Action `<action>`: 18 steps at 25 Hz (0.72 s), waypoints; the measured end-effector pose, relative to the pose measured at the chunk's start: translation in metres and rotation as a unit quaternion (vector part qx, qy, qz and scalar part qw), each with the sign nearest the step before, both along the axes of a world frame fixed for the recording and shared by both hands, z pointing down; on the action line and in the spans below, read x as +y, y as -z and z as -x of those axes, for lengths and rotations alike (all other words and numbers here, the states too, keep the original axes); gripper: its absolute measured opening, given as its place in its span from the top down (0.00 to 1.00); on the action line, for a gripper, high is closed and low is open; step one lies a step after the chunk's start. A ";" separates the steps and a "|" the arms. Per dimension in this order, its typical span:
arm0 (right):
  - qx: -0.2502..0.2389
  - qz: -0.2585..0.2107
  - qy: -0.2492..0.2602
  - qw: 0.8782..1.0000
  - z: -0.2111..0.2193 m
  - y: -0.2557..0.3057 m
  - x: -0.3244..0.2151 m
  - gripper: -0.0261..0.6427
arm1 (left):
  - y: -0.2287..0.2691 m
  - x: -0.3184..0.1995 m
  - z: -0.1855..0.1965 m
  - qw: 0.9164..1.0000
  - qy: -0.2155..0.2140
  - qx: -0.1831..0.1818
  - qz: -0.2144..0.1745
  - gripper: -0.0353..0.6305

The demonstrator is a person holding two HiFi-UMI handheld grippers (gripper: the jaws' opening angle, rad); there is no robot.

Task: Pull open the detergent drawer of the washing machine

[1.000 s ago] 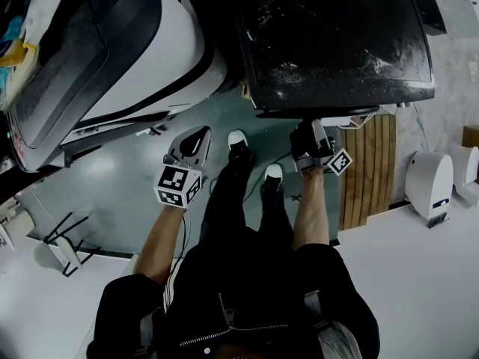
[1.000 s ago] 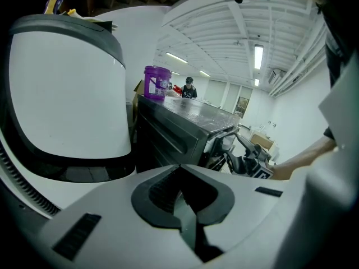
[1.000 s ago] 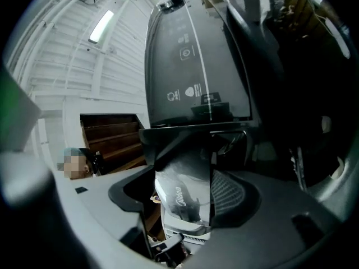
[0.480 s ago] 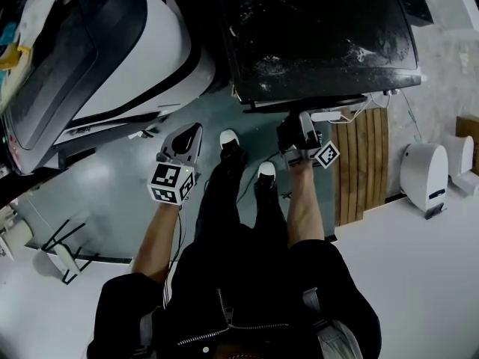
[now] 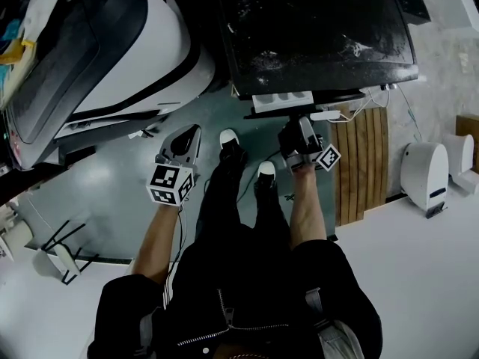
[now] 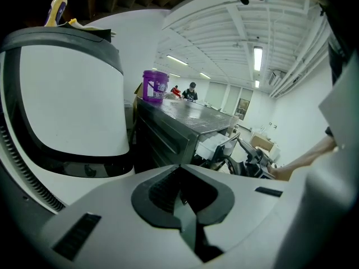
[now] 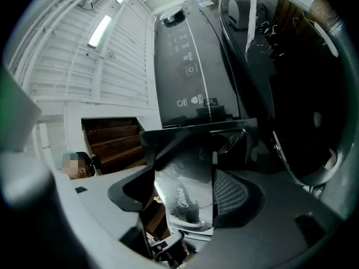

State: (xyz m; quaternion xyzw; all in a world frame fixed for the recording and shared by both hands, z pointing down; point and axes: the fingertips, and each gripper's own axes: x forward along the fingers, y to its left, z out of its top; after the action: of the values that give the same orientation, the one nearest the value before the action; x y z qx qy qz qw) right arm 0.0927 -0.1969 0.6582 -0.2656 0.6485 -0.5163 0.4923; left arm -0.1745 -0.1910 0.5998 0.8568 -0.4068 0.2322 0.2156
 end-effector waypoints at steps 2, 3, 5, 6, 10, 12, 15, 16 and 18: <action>0.000 0.002 0.001 1.000 -0.001 0.000 0.005 0.49 | 0.000 0.003 -0.001 1.000 -0.001 0.000 0.000 0.92; -0.001 0.003 0.002 1.000 0.000 0.000 0.009 0.49 | 0.000 0.005 -0.002 1.000 -0.001 0.000 0.000 0.92; -0.001 0.003 0.005 1.000 0.000 0.000 0.015 0.49 | -0.001 0.007 -0.003 1.000 0.000 0.000 -0.001 0.92; -0.001 0.003 0.006 1.000 0.000 0.000 0.018 0.49 | -0.001 0.007 -0.004 1.000 -0.001 0.000 -0.001 0.92; -0.003 0.003 0.008 1.000 -0.002 0.000 0.031 0.50 | 0.001 0.012 -0.011 1.000 -0.006 0.003 -0.003 0.92; -0.002 0.005 0.008 1.000 -0.003 -0.001 0.038 0.50 | 0.002 0.015 -0.012 1.000 -0.008 0.003 -0.003 0.92; 0.001 0.009 0.008 1.000 -0.004 0.000 0.046 0.49 | 0.003 0.018 -0.016 1.000 -0.010 0.003 -0.005 0.92; 0.002 0.009 0.008 1.000 -0.004 0.000 0.048 0.49 | 0.004 0.020 -0.017 1.000 -0.011 0.002 -0.005 0.92; 0.004 0.009 0.009 1.000 -0.005 0.000 0.053 0.50 | 0.005 0.023 -0.020 1.000 -0.013 0.003 -0.006 0.92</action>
State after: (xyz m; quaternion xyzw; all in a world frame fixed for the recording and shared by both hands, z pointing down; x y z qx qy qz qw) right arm 0.0979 -0.1444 0.6584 -0.2663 0.6483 -0.5253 0.4825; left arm -0.1543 -0.1682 0.5950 0.8639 -0.3965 0.2301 0.2087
